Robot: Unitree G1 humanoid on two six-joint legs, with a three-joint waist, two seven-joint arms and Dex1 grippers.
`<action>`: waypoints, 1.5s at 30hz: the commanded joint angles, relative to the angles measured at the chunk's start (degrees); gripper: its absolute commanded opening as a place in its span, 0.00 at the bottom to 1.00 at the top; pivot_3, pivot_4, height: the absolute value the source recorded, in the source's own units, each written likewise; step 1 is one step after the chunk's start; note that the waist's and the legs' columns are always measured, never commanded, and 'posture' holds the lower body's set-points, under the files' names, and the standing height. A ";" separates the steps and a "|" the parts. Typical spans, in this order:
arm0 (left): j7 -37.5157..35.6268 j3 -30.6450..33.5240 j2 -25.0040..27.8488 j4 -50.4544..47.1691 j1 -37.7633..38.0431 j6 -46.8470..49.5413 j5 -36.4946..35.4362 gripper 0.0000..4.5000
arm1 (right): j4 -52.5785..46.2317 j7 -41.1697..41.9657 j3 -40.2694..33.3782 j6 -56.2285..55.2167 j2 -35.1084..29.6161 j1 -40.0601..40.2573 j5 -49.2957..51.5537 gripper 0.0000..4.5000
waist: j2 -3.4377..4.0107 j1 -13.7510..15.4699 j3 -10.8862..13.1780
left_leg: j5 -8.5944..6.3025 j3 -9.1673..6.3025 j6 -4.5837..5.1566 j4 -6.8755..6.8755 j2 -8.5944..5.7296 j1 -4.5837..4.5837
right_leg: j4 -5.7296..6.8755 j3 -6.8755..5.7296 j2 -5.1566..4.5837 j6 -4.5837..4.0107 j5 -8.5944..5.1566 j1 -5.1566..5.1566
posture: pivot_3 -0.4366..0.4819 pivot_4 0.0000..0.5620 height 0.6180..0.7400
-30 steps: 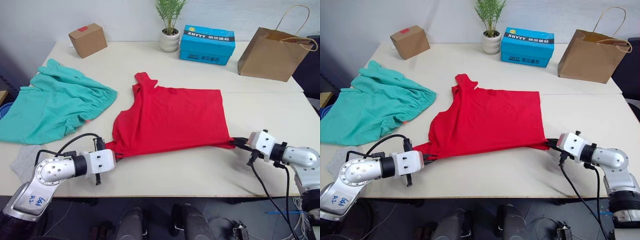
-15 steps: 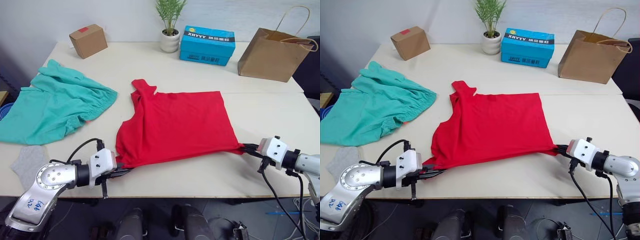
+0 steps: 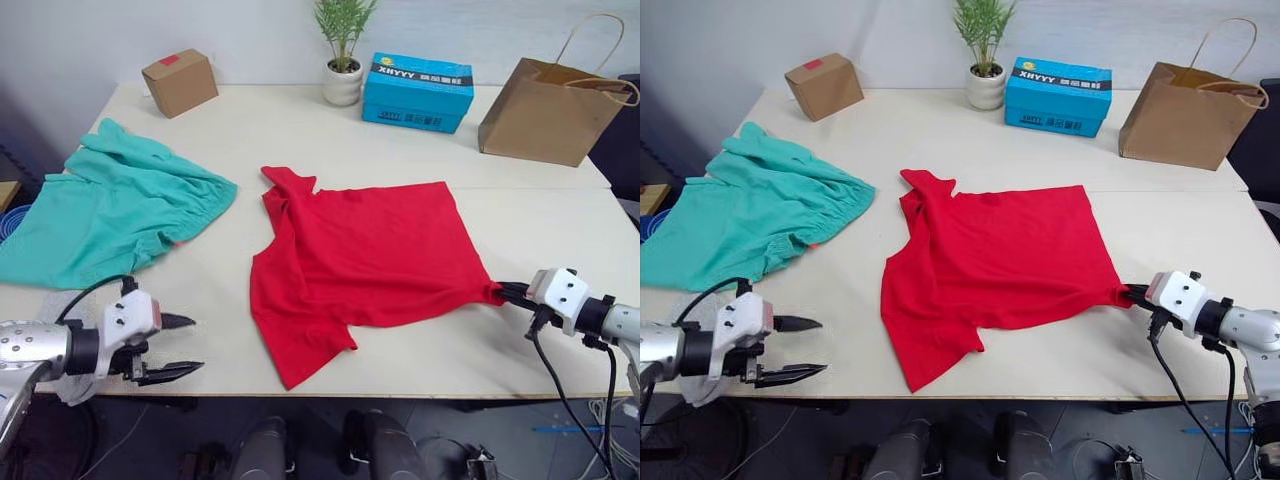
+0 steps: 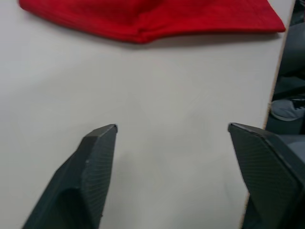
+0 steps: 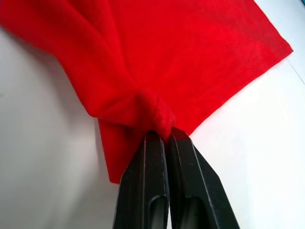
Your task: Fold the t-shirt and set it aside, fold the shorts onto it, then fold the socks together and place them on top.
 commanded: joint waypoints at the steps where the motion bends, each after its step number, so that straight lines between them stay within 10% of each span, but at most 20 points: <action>1: -0.51 -2.87 -0.80 -2.33 -2.40 -5.12 2.52 0.99 | -3.70 0.14 -2.03 1.50 -0.42 1.98 1.52 0.00 | 0.03 -0.27 -0.02 | -0.02 0.02 -0.01 -0.02 0.00 0.00 | -0.01 0.00 0.00 0.00 0.00 -0.01 | 0.48 0.27 1.00; 15: 1.43 -24.49 -10.50 6.55 -17.87 -26.38 20.76 0.99 | -11.62 3.20 -4.52 8.96 -2.11 5.90 3.67 0.00 | 0.10 -0.44 -0.06 | -0.04 0.08 0.02 -0.13 0.00 0.01 | -0.13 -0.03 0.04 0.03 0.01 0.00 | 0.48 0.27 1.00; 26: 2.47 -31.12 -16.27 11.20 -21.26 -26.74 24.72 0.32 | -7.95 3.39 -3.30 7.43 -0.51 2.06 3.05 0.00 | 0.49 0.69 -0.30 | -0.06 0.08 0.17 -0.08 -0.04 0.05 | -0.22 -0.02 0.02 0.14 0.08 0.12 | 0.48 0.27 1.00; 30: -0.96 -30.45 -13.93 8.60 -18.44 -20.40 20.53 0.01 | -7.45 4.59 -2.82 6.82 -0.08 1.50 3.53 0.00 | 0.53 0.81 -0.34 | -0.06 0.08 0.18 -0.07 -0.04 0.08 | -0.22 -0.02 0.02 0.14 0.08 0.14 | 0.48 0.27 1.00; 36: -6.00 -21.58 -6.19 -7.36 -8.28 -3.71 1.81 0.01 | -11.72 13.65 -3.53 13.54 -2.94 4.33 9.04 0.00 | 0.56 -0.38 -0.35 | -0.05 0.06 0.14 -0.11 0.04 0.03 | -0.23 -0.03 0.04 0.13 0.00 0.09 | 0.48 0.27 1.00; 45: 0.46 -11.88 -2.85 -17.66 3.73 7.70 -1.76 0.01 | -15.58 19.42 -4.57 22.45 -8.50 12.08 9.90 0.00 | 0.55 -0.23 -0.36 | -0.31 0.00 0.42 -0.09 0.01 0.04 | -0.29 -0.03 0.02 0.14 -0.01 0.14 | 0.48 0.27 1.00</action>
